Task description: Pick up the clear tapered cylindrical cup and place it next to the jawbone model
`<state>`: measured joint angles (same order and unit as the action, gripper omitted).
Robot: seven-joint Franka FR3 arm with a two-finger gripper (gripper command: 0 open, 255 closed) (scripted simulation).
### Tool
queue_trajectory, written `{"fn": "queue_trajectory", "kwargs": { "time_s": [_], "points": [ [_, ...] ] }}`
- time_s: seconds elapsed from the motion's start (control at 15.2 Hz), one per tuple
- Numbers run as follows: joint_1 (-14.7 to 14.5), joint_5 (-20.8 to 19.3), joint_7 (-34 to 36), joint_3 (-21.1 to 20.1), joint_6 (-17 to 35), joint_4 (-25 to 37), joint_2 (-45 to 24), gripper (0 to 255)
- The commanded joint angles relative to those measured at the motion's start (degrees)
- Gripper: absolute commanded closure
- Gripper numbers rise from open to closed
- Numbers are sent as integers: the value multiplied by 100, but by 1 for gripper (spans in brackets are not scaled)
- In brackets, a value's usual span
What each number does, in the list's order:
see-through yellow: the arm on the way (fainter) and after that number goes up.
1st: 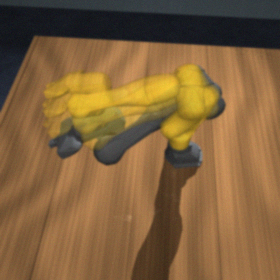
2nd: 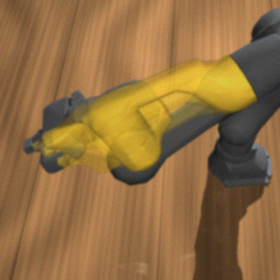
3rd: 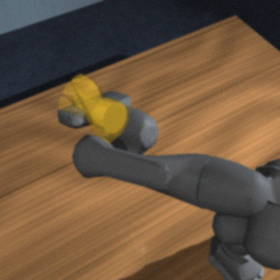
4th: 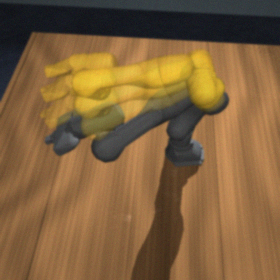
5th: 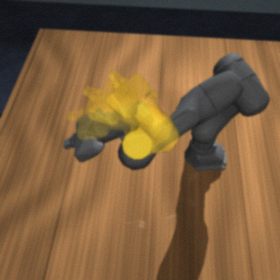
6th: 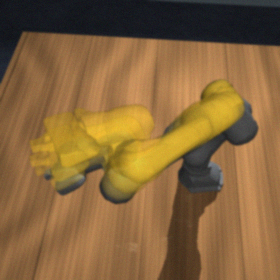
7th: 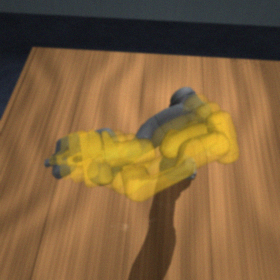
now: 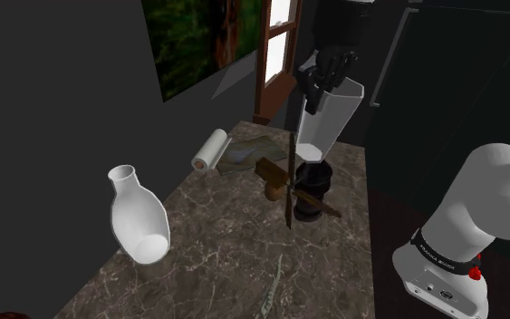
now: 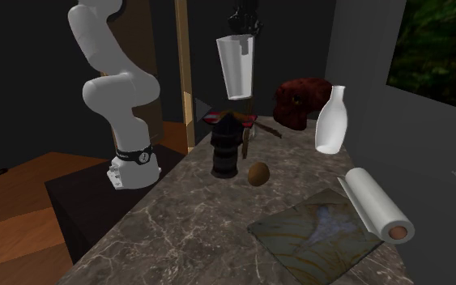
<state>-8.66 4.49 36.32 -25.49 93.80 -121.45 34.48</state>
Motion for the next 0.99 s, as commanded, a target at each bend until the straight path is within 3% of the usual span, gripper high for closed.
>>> {"fn": "queue_trajectory", "kwargs": {
  "time_s": [0.0,0.53,0.92],
  "points": [
    [-78,109,286,-231,-81,72,16,255],
    [-217,401,1442,-1255,-334,681,-289,255],
    [-127,415,2420,-2218,-488,1401,-822,255]
  ]
}}
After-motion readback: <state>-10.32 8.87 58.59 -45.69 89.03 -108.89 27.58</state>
